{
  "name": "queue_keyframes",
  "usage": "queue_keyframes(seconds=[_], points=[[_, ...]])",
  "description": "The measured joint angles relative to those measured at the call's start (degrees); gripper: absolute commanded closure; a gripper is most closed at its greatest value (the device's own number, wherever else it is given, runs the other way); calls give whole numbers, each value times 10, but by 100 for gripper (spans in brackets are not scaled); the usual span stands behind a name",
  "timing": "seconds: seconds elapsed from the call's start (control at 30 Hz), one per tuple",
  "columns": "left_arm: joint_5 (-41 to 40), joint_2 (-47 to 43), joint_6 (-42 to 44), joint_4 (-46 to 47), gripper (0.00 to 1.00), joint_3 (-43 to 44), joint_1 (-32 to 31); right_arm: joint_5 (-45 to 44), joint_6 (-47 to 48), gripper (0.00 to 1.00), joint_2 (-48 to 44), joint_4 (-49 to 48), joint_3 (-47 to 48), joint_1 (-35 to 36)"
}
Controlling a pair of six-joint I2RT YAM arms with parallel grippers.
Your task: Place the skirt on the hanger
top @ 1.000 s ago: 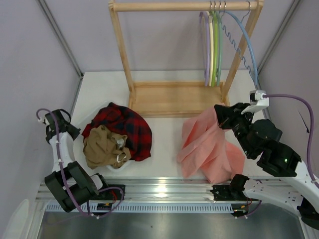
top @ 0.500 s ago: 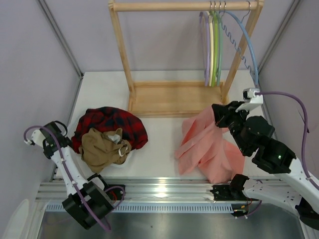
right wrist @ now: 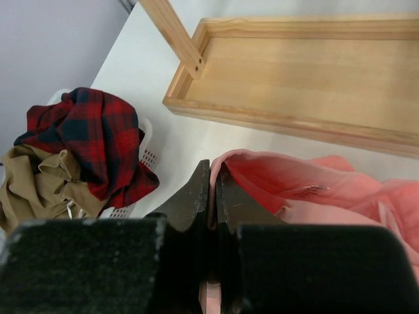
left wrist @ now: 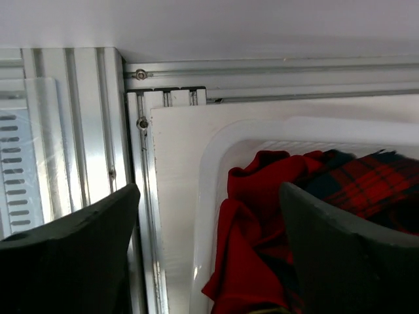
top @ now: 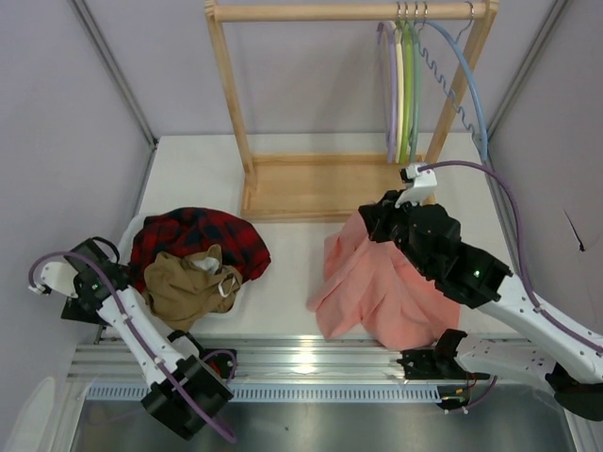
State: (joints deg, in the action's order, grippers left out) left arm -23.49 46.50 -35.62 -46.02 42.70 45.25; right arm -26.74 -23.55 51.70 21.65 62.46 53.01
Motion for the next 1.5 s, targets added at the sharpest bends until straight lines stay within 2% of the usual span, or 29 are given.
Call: queue_keyframes(seconds=[0.1, 0.27, 0.33, 0.43, 0.5, 0.6, 0.73, 0.8, 0.93, 0.97, 1.13, 1.33, 1.5], points=[[-8, -3, -16, -31, 1, 42, 0, 18, -4, 100, 24, -17, 0, 0], [13, 8, -18, -76, 1, 182, -9, 44, -2, 100, 70, -56, -1, -5], [78, 1, -9, -53, 0, 228, -27, 71, -5, 100, 98, -72, -1, -20], [195, -22, 0, 12, 0, 250, -82, 122, -24, 100, 144, -86, -1, -55], [249, -24, 7, 42, 0, 273, -158, 144, -34, 100, 165, -88, -1, -71], [291, 3, 27, 72, 0, 337, -314, 162, -36, 100, 171, -101, -12, -75], [274, 52, 60, 115, 0, 385, -580, 192, -9, 100, 140, -148, -68, -62], [246, 78, 69, 118, 0, 385, -682, 196, 3, 100, 109, -158, -109, -56], [213, 139, 79, 122, 0, 374, -806, 179, -8, 100, 40, -154, -175, -51], [205, 153, 80, 123, 0, 364, -825, 172, -17, 97, 26, -151, -186, -51], [176, 174, 110, 120, 1, 294, -897, 132, -91, 98, -1, -127, -205, -52], [132, 120, 165, 123, 1, 197, -1012, 83, -192, 100, 46, -82, -197, -63], [120, 97, 165, 186, 0, 120, -1061, 47, -252, 100, 75, -44, -174, -65]])
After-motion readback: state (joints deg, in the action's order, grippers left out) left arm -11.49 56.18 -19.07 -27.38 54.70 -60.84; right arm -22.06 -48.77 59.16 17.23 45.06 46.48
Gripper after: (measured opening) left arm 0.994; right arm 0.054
